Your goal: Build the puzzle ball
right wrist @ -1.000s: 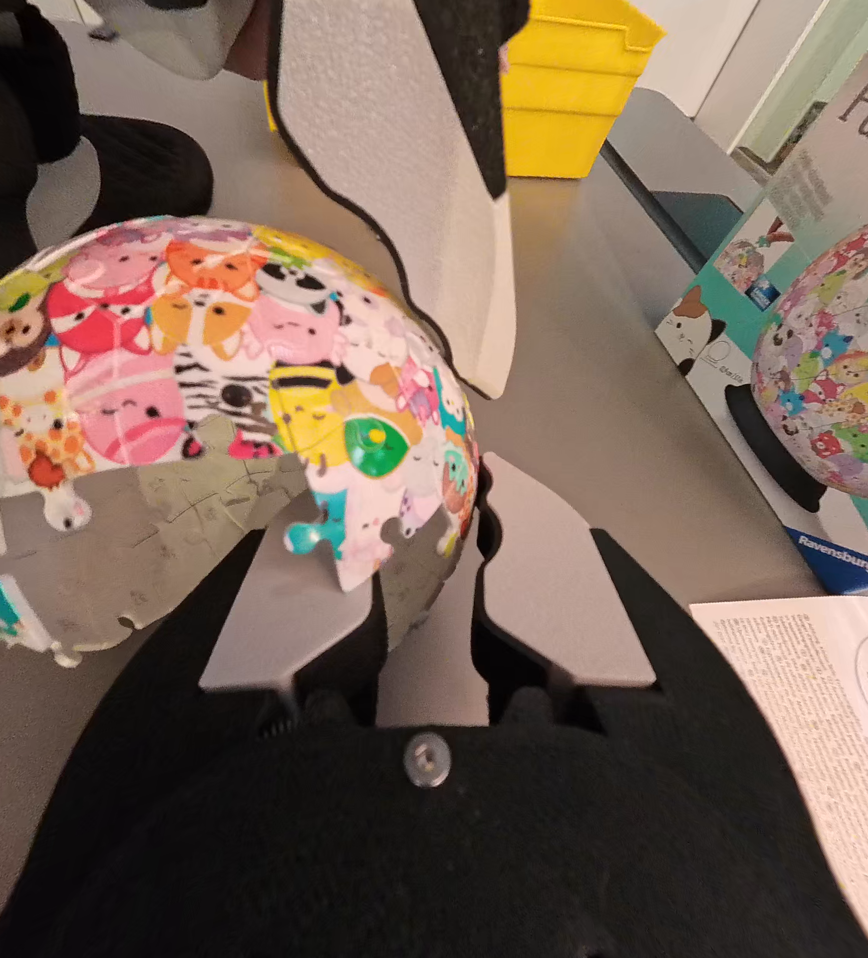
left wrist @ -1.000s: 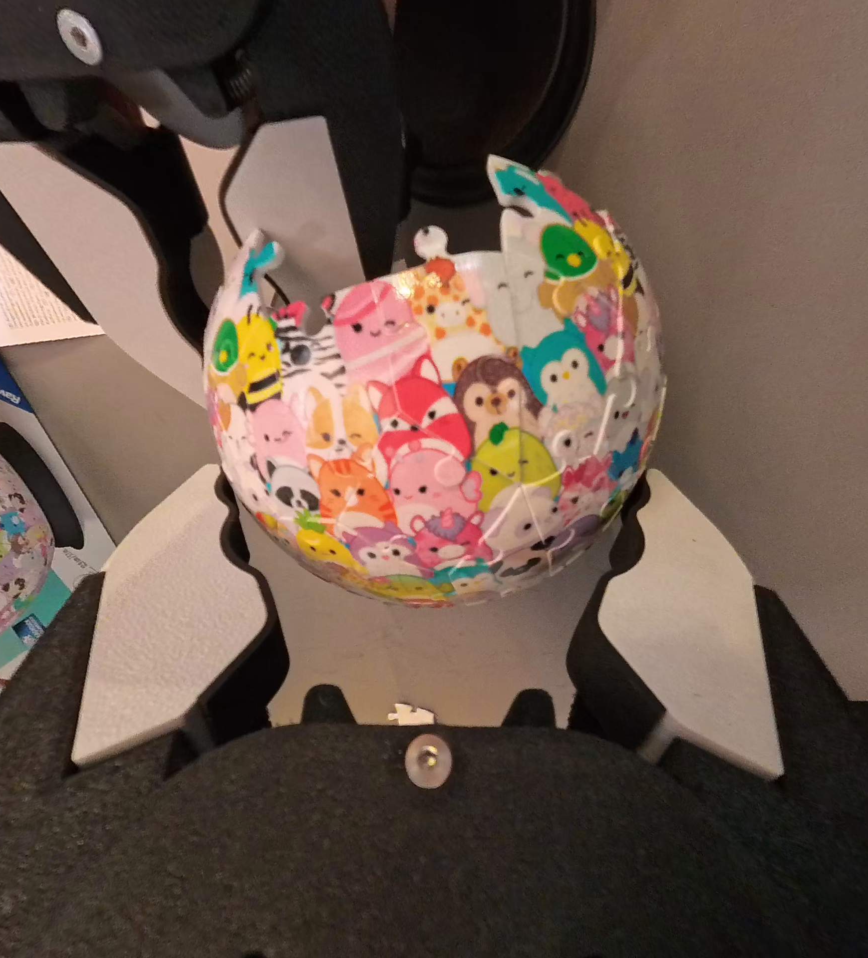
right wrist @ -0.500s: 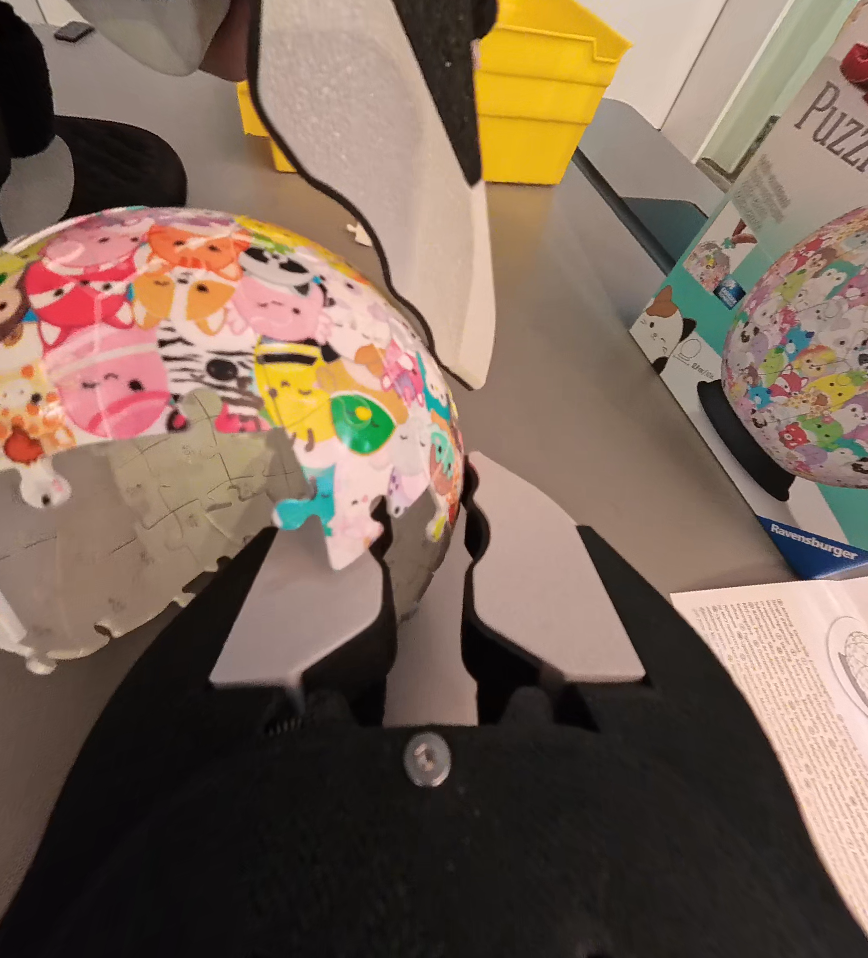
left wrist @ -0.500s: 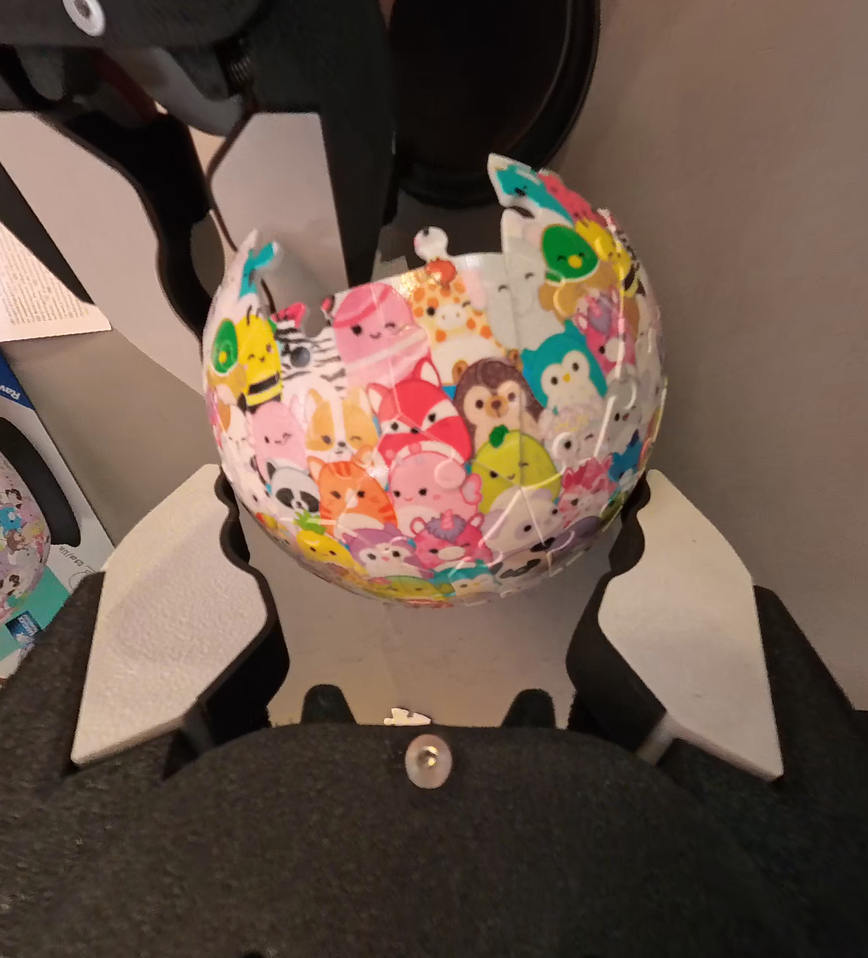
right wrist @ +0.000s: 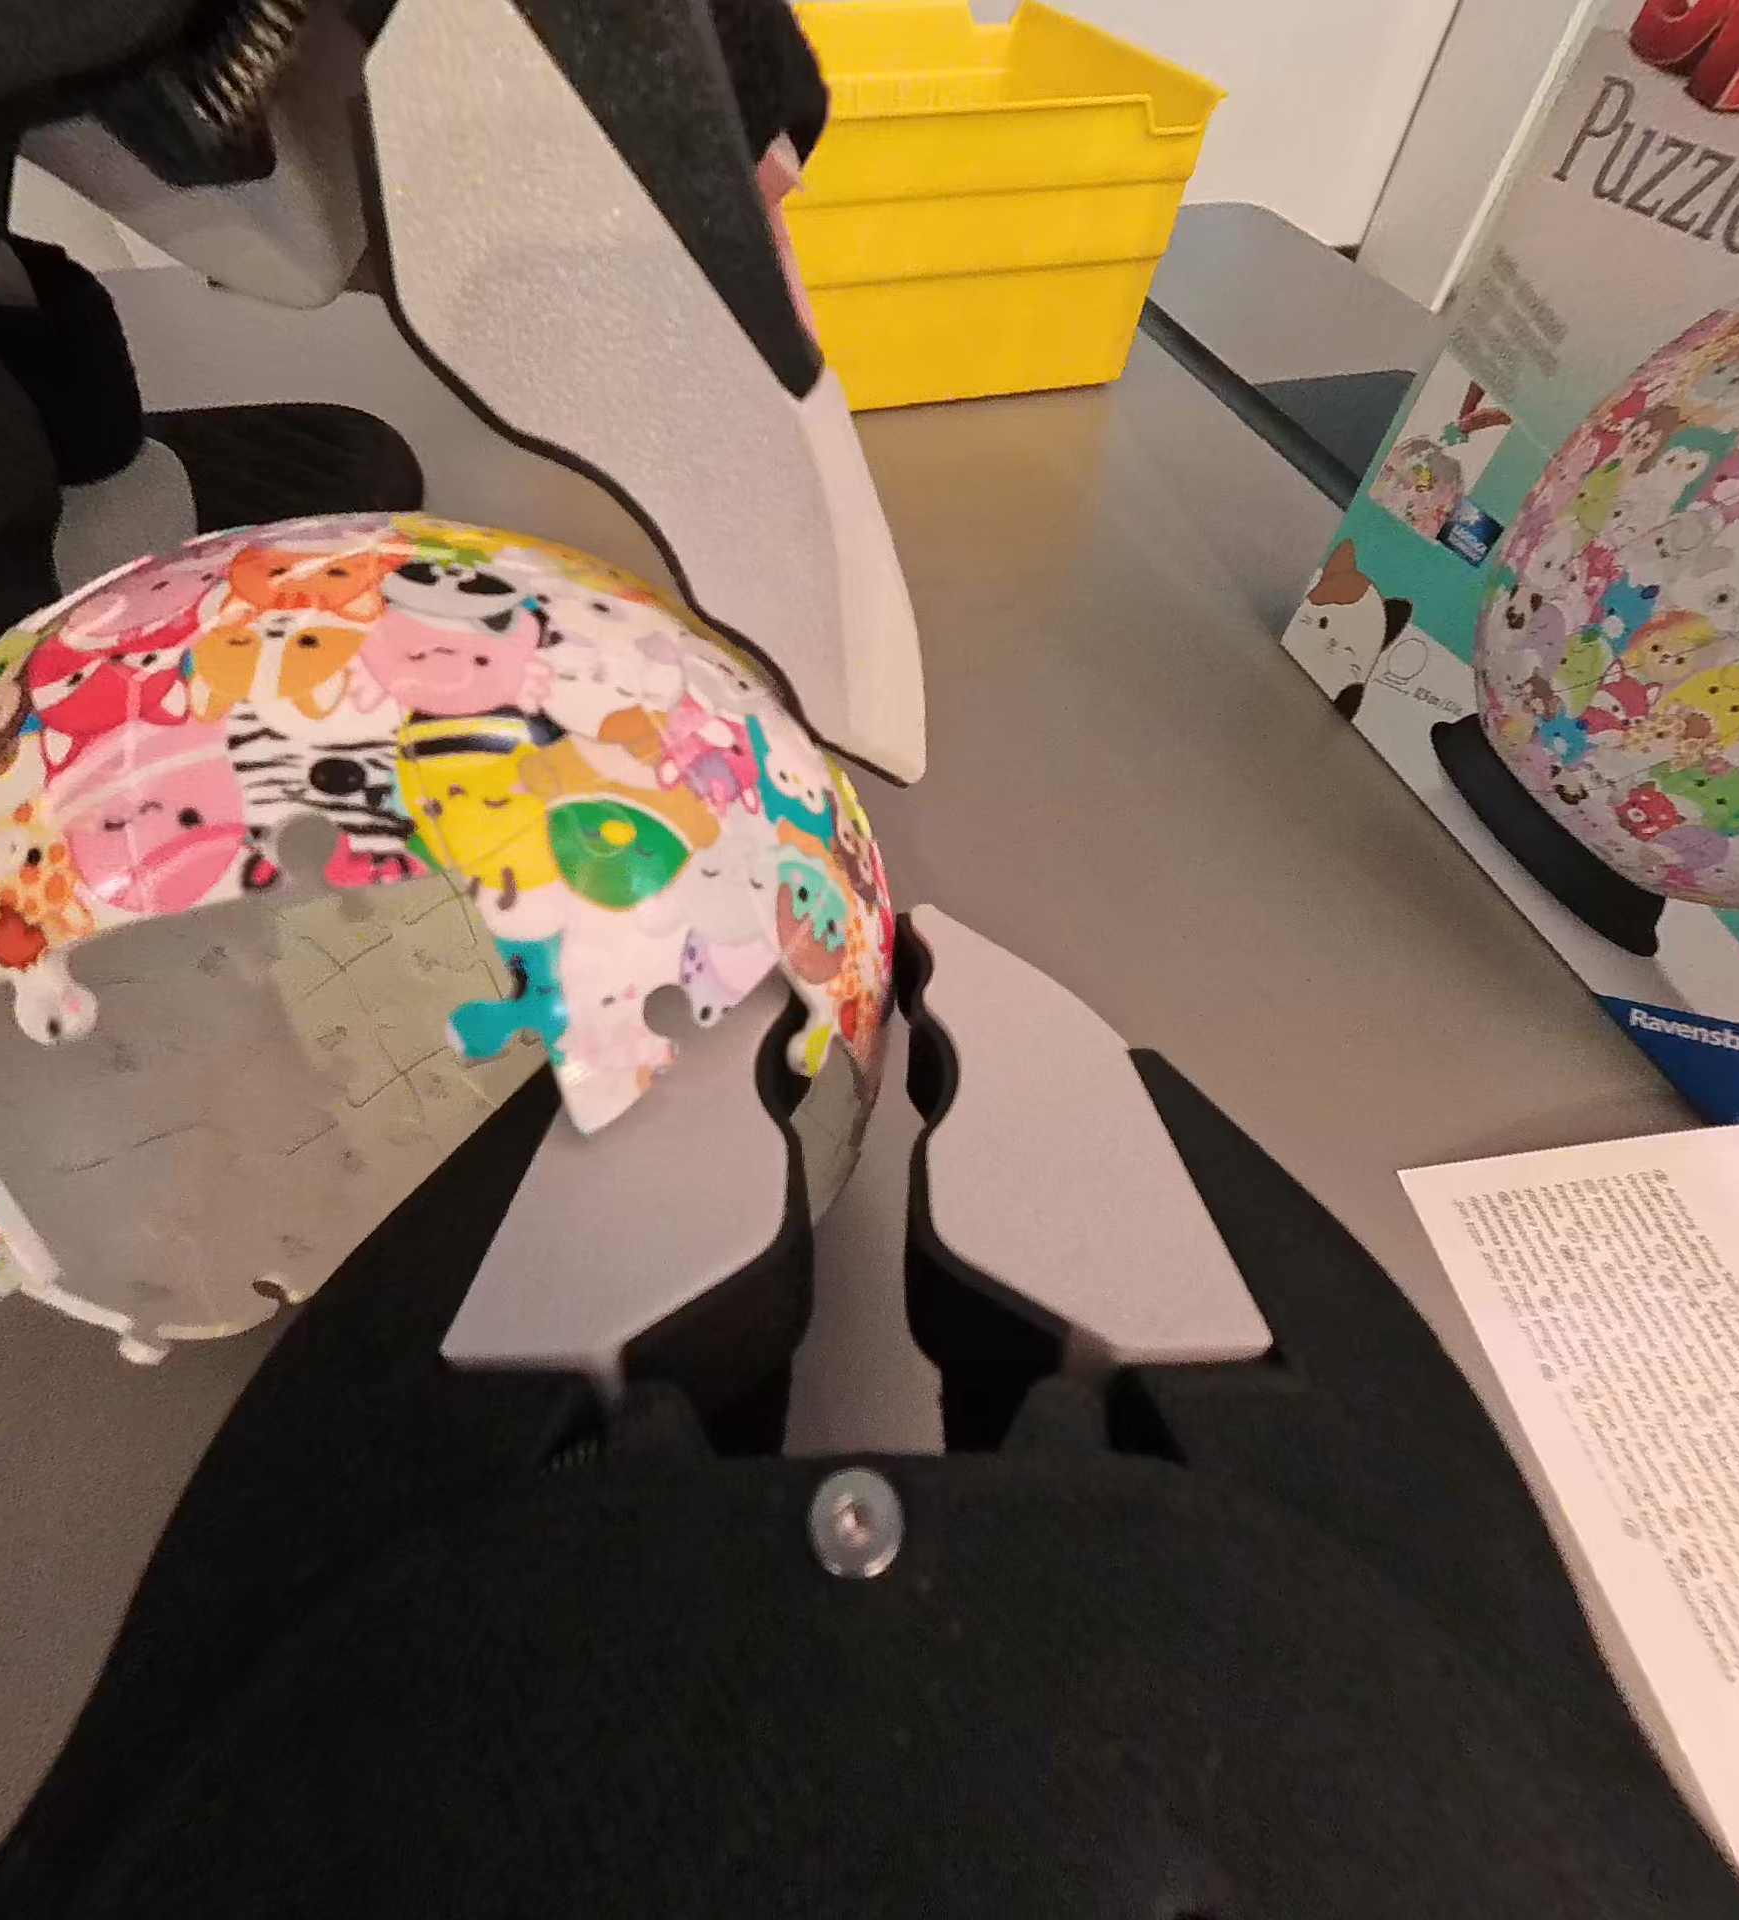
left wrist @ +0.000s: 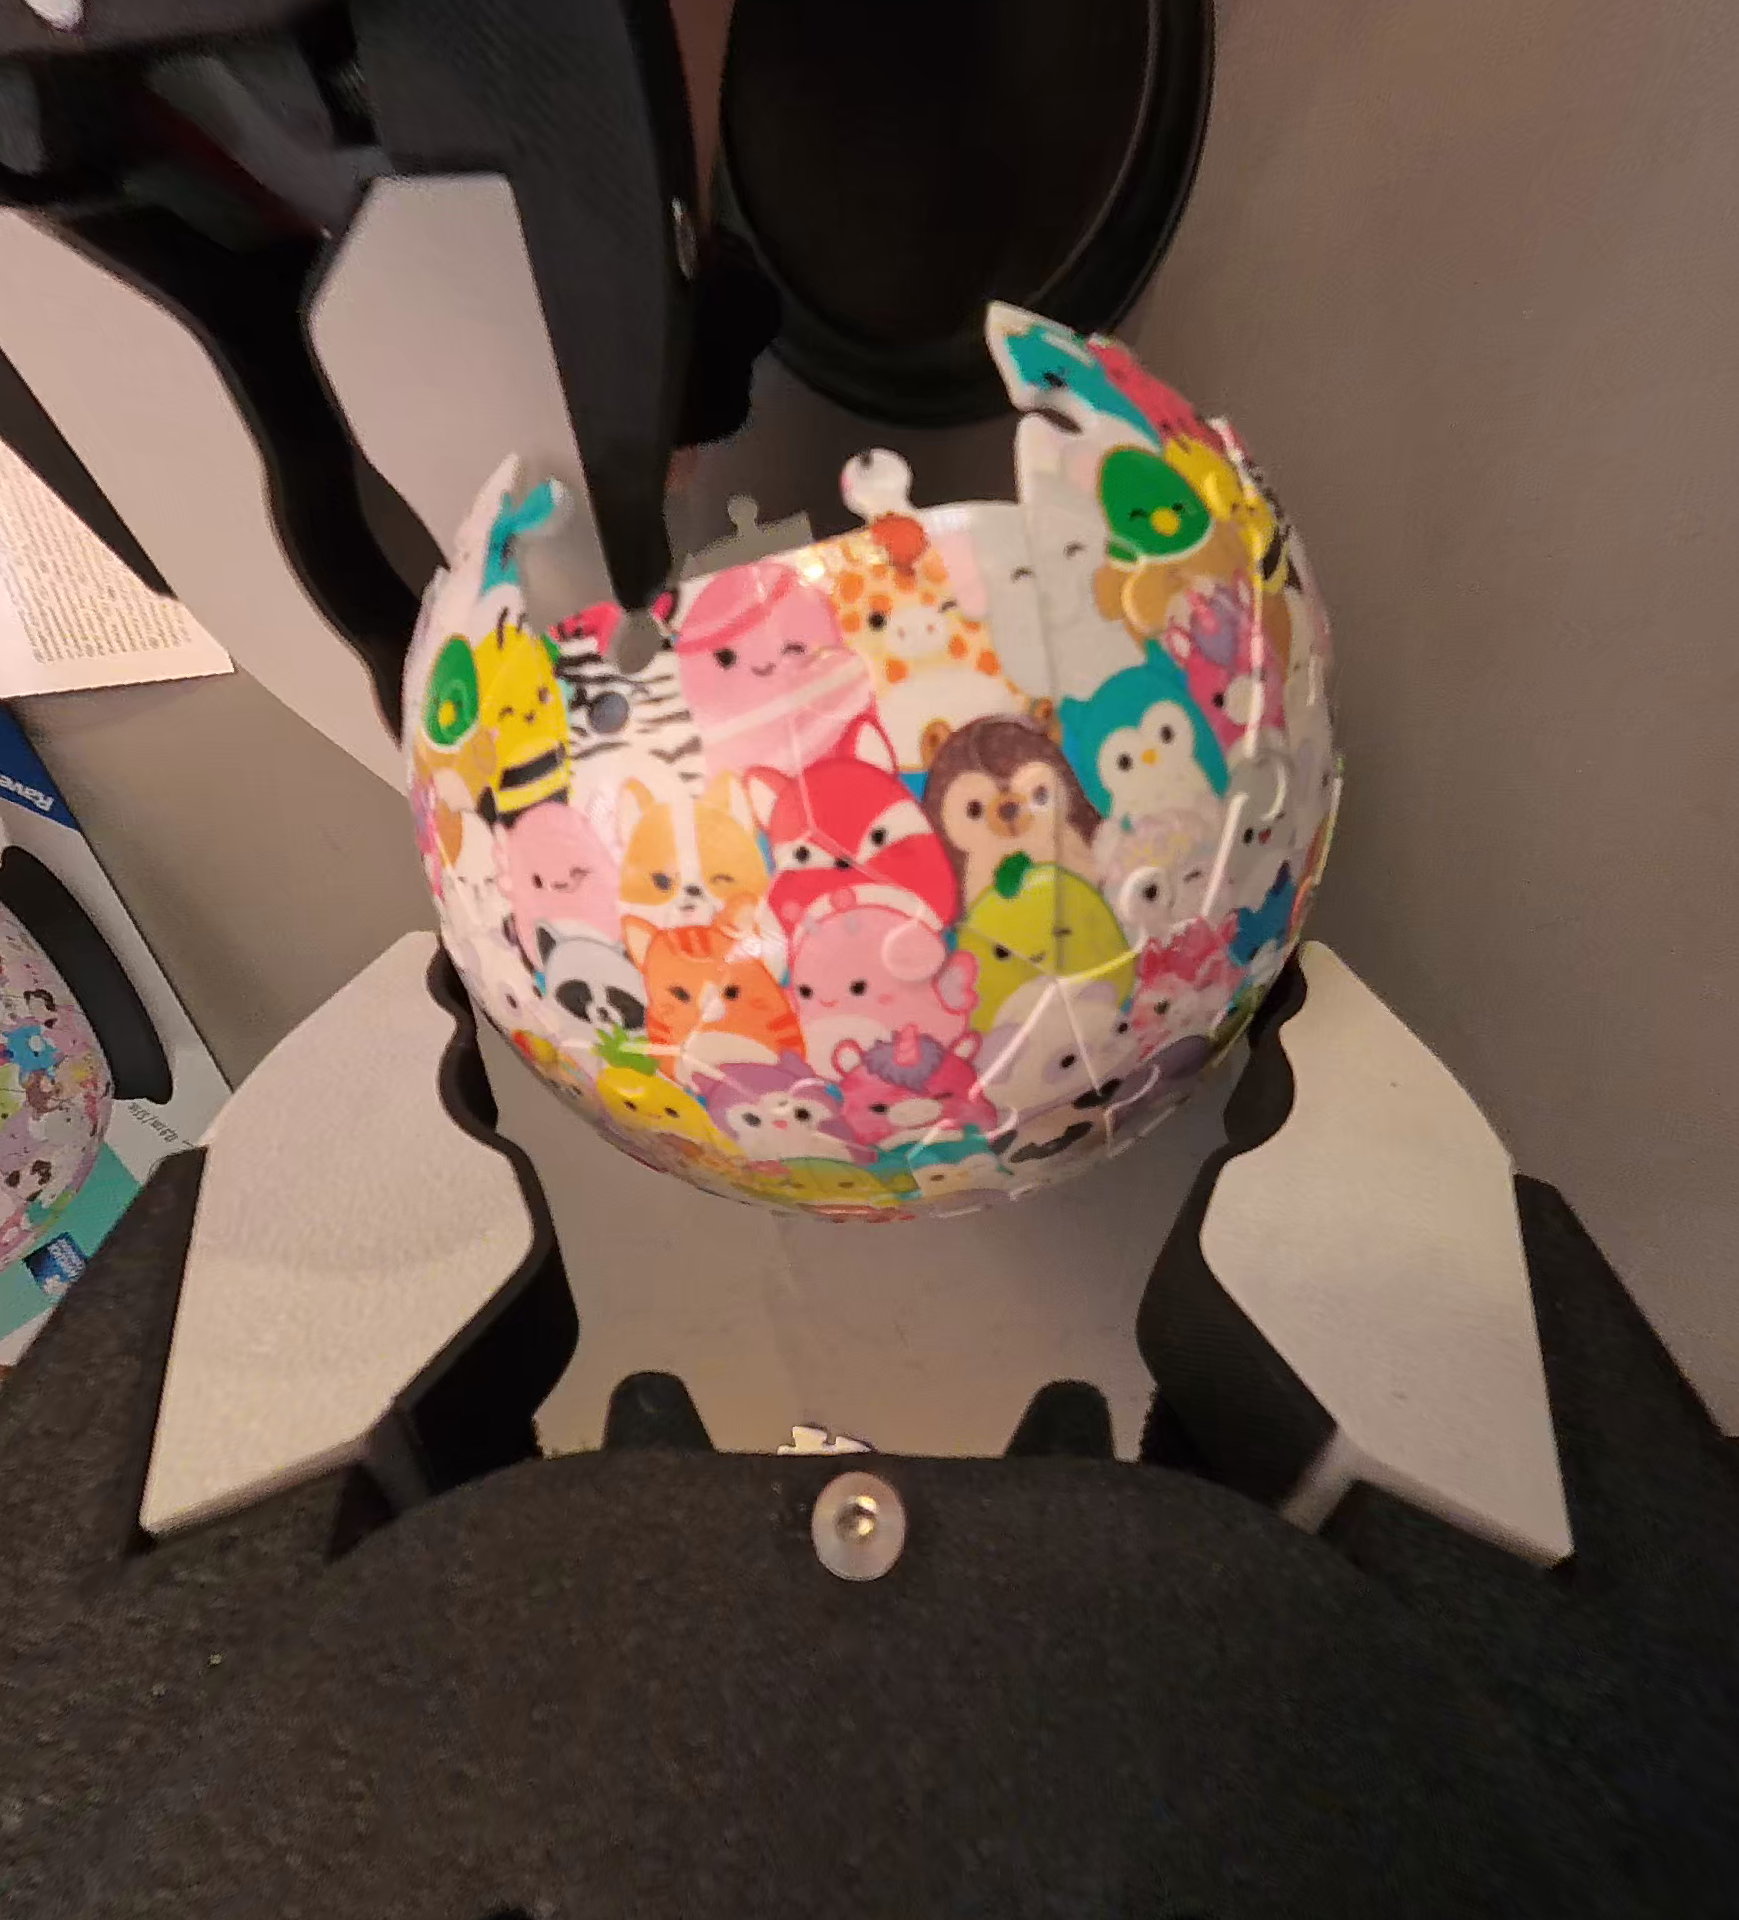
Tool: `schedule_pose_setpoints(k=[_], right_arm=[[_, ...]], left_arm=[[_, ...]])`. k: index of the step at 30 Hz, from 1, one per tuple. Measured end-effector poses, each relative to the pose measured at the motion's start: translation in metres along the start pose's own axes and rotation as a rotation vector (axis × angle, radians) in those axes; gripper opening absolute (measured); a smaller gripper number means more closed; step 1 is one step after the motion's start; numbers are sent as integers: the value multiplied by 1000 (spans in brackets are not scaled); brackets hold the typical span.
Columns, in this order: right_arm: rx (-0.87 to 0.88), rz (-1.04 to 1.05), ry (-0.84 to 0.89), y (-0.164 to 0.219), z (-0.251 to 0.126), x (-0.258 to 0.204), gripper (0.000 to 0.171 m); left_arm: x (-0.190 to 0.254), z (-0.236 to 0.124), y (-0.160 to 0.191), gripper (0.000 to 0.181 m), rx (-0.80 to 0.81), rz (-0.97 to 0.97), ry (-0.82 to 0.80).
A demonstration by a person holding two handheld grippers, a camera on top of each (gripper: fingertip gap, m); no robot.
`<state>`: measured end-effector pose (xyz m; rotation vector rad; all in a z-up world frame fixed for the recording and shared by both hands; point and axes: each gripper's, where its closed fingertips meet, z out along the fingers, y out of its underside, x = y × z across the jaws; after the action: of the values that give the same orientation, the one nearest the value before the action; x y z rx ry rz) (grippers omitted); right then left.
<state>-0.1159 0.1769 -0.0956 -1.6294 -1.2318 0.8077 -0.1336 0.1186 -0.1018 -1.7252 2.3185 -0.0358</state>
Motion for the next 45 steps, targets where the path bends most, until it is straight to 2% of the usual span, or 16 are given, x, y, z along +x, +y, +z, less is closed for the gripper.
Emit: schedule_pose_setpoints(k=[9,16,21,28,33,34,36,38,45], right_arm=[[17,12,-1,-1,-2,1,13],[8,15,2,1,-2,3,10],[-14,16,5,3,-2,2,7],[-24,30,2,5,-1,4,7],[-30,27,2,5,-1,4,8],[-30,30,1,5,-1,4,9],[-42,35,-13,7,0,2,17],[-44,41,-8,7,1,2,33],[21,-50,-12,-5,-17,0,52]], left_arm=[[0,2,2,139,-5,-11,-17],[0,4,18,141,8,-87,-100],[14,17,13,145,171,-270,-76],[2,29,6,145,248,-318,-250],[2,31,-1,144,317,-325,-240],[2,31,-2,139,333,-325,-236],[2,30,-3,138,360,-335,-227],[1,30,-1,136,369,-340,-220],[3,27,1,127,397,-340,-233]])
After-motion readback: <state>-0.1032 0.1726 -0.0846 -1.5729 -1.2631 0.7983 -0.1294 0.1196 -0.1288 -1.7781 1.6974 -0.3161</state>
